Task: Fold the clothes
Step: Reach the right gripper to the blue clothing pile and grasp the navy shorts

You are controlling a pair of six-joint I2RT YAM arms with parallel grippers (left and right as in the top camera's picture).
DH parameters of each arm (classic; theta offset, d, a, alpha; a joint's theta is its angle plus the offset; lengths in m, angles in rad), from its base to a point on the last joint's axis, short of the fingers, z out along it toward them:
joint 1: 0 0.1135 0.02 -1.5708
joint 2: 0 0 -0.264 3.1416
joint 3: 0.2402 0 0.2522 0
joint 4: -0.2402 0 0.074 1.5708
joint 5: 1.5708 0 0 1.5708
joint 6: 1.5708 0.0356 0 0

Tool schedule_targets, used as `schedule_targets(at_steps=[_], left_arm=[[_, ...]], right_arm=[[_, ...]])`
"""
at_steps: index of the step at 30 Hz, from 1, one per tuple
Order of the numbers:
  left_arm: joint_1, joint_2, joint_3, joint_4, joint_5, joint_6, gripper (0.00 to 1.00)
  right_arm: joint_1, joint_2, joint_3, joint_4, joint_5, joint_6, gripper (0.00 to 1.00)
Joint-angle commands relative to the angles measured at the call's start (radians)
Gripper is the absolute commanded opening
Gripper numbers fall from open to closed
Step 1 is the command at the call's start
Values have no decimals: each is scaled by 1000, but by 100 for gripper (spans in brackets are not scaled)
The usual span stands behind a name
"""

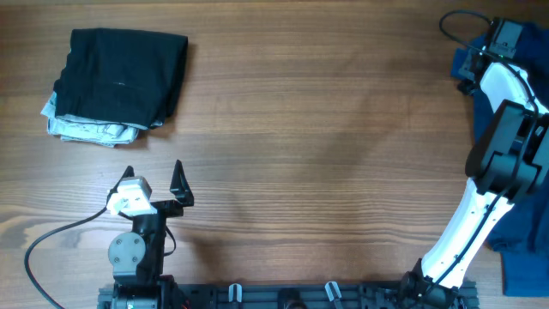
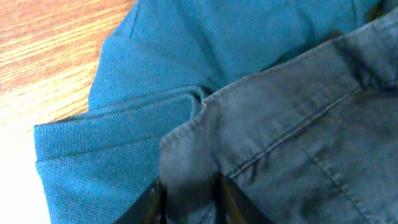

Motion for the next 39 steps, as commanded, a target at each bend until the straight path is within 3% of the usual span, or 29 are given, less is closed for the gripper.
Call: schedule_targets(at_steps=[1,8,15,24,25,26,27,30,35,39], left_arm=[[5,-7,-6,4,9,19,100],[5,-7,-6,4,9,19,100],[5,-7,-6,4,9,19,100],[5,-7,-6,4,9,19,100],[5,-7,-6,4,9,19,100],[5,-7,-6,4,9,19,100],[5,-7,-6,4,9,19,100],[5,-7,-6,4,9,19,100],[5,-7,-6,4,9,19,100],[5,-7,-6,4,9,19,100]], right_arm=[[3,13,13,5,11,11,4],[3,-62,14,10,12,10,5],[3,-168,14,8,11,9,15],[3,-176,14,-15,8,11,16],[3,-176,14,-16,8,11,20],[3,-176,14,-19,7,12,33],[3,-176,14,-22,7,13,37],[3,-165,13,-27,7,40,43],[3,-100,13,-15,-70,87,44],[3,-47,13,12,-68,86,54]])
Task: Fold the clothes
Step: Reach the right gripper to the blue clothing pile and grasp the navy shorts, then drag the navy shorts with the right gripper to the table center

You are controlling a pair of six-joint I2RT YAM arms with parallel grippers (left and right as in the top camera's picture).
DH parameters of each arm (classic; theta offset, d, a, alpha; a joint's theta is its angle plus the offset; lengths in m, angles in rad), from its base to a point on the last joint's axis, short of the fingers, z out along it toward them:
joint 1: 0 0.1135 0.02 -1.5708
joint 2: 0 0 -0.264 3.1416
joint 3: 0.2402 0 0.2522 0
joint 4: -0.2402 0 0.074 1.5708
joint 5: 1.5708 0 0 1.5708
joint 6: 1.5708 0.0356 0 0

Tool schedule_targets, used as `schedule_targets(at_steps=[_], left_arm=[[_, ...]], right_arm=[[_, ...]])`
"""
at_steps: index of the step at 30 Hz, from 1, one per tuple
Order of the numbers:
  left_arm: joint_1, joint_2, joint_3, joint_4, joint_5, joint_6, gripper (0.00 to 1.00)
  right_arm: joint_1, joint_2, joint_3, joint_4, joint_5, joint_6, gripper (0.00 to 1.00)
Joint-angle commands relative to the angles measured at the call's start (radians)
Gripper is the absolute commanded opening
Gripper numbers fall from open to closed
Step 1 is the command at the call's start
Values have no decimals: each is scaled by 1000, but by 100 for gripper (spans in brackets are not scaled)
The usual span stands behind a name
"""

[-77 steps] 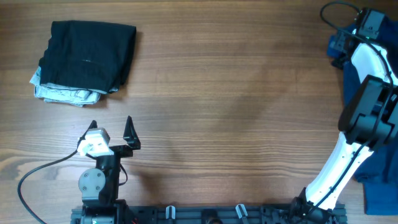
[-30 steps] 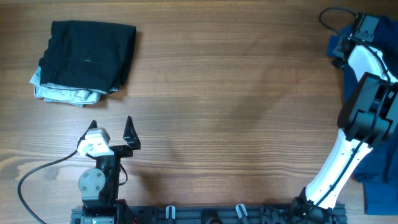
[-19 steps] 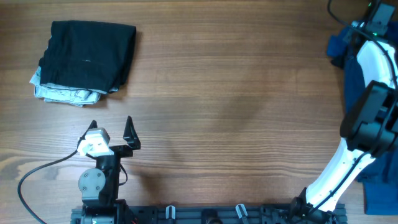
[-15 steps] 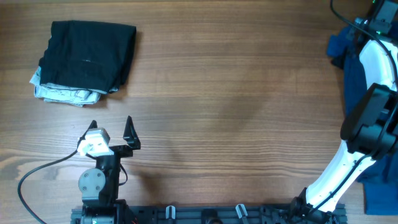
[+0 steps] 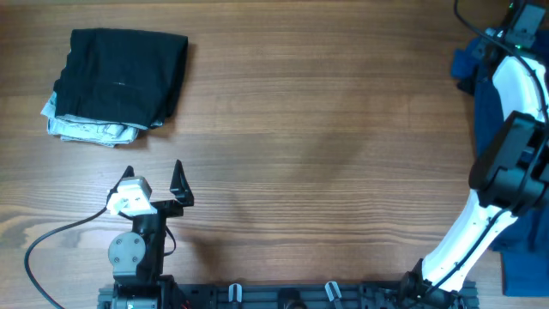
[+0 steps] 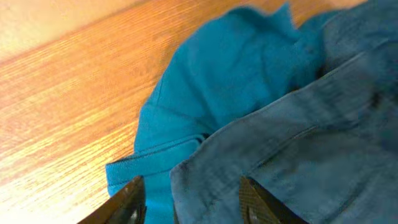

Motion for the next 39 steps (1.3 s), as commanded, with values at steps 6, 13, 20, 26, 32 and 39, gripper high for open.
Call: schedule_targets(at_steps=[6,13,20,26,32,39], left_arm=[[5,-7,-6,4,9,19,100],[5,-7,-6,4,9,19,100],[5,-7,-6,4,9,19,100],[5,-7,-6,4,9,19,100],[5,-7,-6,4,9,19,100],[5,-7,-6,4,9,19,100]], right_arm=[[3,92,13,33,-30,23,55],[3,94,13,32,-30,23,51],[3,95,13,21,-30,23,45],[2,95,13,14,-21,23,38],[-2,95,13,19,1,23,40],[-4,93,13,21,17,23,4]])
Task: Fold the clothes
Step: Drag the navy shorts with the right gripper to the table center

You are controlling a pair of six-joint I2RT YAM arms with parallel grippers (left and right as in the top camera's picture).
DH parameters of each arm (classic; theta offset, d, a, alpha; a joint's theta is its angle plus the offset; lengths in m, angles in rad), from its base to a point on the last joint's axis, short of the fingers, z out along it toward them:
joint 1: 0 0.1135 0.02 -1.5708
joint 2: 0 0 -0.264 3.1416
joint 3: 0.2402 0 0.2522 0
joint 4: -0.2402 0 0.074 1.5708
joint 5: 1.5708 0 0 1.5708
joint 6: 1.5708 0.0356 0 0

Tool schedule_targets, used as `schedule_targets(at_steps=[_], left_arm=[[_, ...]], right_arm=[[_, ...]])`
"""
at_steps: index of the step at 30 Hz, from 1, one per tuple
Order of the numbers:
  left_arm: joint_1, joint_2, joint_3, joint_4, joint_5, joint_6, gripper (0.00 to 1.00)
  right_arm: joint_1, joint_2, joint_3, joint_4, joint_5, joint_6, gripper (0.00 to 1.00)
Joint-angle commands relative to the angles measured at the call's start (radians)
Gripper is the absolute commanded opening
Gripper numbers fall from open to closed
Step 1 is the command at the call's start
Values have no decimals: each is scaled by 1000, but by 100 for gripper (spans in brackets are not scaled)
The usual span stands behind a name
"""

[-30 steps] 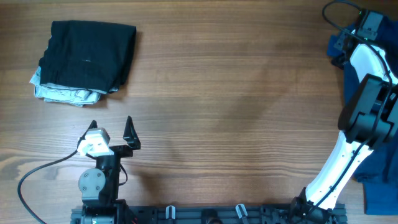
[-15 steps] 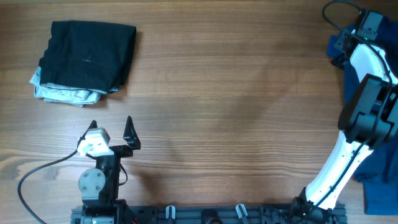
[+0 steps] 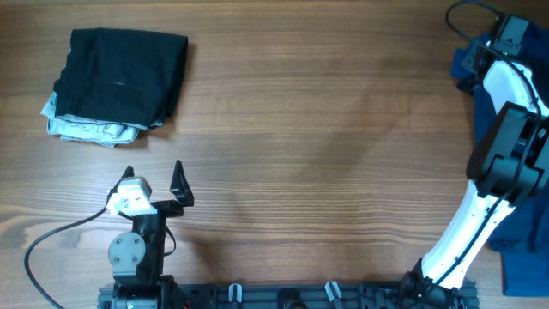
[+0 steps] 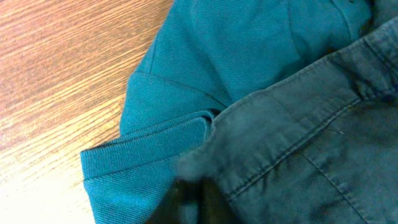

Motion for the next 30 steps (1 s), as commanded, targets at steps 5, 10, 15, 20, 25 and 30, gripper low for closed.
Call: schedule_targets(at_steps=[5,10,15,20,25,30], left_arm=[[5,-7,-6,4,9,19,100],[5,-7,-6,4,9,19,100],[5,-7,-6,4,9,19,100],[5,-7,-6,4,9,19,100],[5,-7,-6,4,9,19,100],[5,-7,-6,4,9,19,100]], right_arm=[[-5,-29,13,-1,40,-58,4],[-5,-155,13,-44,39,-77,4],[26,-311,13,-170,17,-77,4],[116,-446,13,-312,-76,-73,4],[313,-500,13,-474,-269,0,4],[570,-445,13,-520,-352,106,4]])
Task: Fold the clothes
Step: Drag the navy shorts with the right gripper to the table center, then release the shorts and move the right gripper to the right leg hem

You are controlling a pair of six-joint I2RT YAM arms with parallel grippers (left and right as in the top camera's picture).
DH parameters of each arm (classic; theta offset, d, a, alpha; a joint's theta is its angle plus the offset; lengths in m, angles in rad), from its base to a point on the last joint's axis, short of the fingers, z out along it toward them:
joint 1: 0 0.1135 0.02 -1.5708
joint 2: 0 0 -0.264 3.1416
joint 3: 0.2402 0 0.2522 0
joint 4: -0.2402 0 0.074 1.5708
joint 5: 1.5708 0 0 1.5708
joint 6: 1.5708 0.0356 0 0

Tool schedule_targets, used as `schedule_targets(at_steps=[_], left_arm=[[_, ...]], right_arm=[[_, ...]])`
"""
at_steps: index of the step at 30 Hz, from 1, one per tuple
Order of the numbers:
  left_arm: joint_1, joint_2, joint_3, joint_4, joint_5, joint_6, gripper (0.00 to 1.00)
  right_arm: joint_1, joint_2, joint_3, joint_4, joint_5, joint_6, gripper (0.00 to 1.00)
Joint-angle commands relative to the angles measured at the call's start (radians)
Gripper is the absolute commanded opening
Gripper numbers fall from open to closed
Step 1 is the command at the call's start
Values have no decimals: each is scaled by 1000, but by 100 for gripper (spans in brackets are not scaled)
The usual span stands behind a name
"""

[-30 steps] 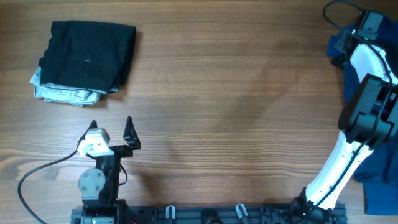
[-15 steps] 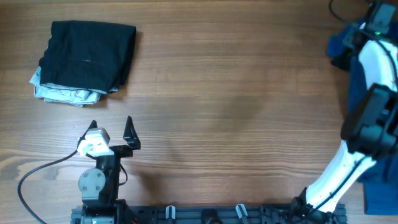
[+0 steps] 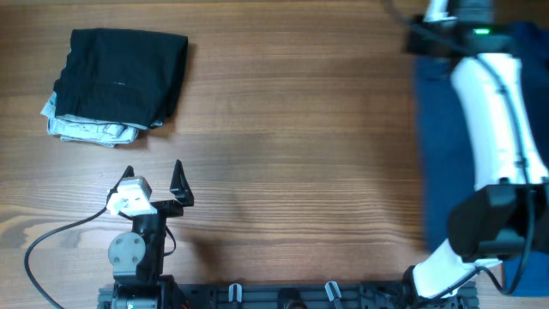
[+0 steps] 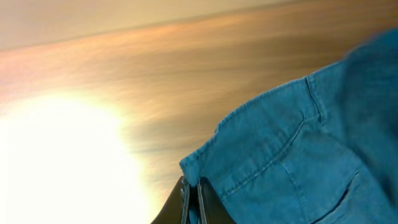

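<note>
A dark blue denim garment (image 3: pixel 442 146) lies spread down the right side of the table. My right gripper (image 3: pixel 426 30) is at the far edge, shut on a stitched corner of it (image 4: pixel 205 163); the black fingers (image 4: pixel 184 199) pinch the hem, and a pocket seam shows beside them. Near the front left, my left gripper (image 3: pixel 154 182) points upward, open, with nothing between its fingers. The teal shirt under the denim is hidden.
A folded stack (image 3: pixel 116 73), black cloth on top of a light one, sits at the far left corner. The white right arm (image 3: pixel 493 112) stretches over the blue garment. A black cable (image 3: pixel 51 240) runs from the left arm's base.
My right gripper has moved left from the far right corner along the far edge. It is still shut on the denim, which now lies drawn out over the table's right side. The left arm is unchanged.
My right gripper first stood open around the denim's edge, over a teal shirt in the right pile. Then it was higher and wide open. Then it was down and shut on that edge. Now it holds the corner further left, the garment spread.
</note>
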Motion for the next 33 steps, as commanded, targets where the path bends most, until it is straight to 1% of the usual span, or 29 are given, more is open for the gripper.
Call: schedule_targets(at_steps=[1,4,10,11,12,13,15,17,19,23,33], left_arm=[[5,-7,-6,4,9,19,100],[5,-7,-6,4,9,19,100],[5,-7,-6,4,9,19,100],[5,-7,-6,4,9,19,100],[5,-7,-6,4,9,19,100],[5,-7,-6,4,9,19,100],[5,-7,-6,4,9,19,100],[5,-7,-6,4,9,19,100],[5,-7,-6,4,9,19,100],[5,-7,-6,4,9,19,100],[5,-7,-6,4,9,19,100]], right_arm=[[224,57,11,13,-146,122,4],[378,128,11,63,-146,162,4],[666,297,11,187,-137,154,4],[692,314,11,196,-138,148,4],[755,349,11,213,-137,100,4],[779,355,11,216,-138,71,4],[809,359,11,216,-118,39,4],[825,350,11,216,-97,41,4],[825,339,11,216,-146,54,4],[825,332,11,219,-319,53,4],[822,328,11,148,-412,51,4]])
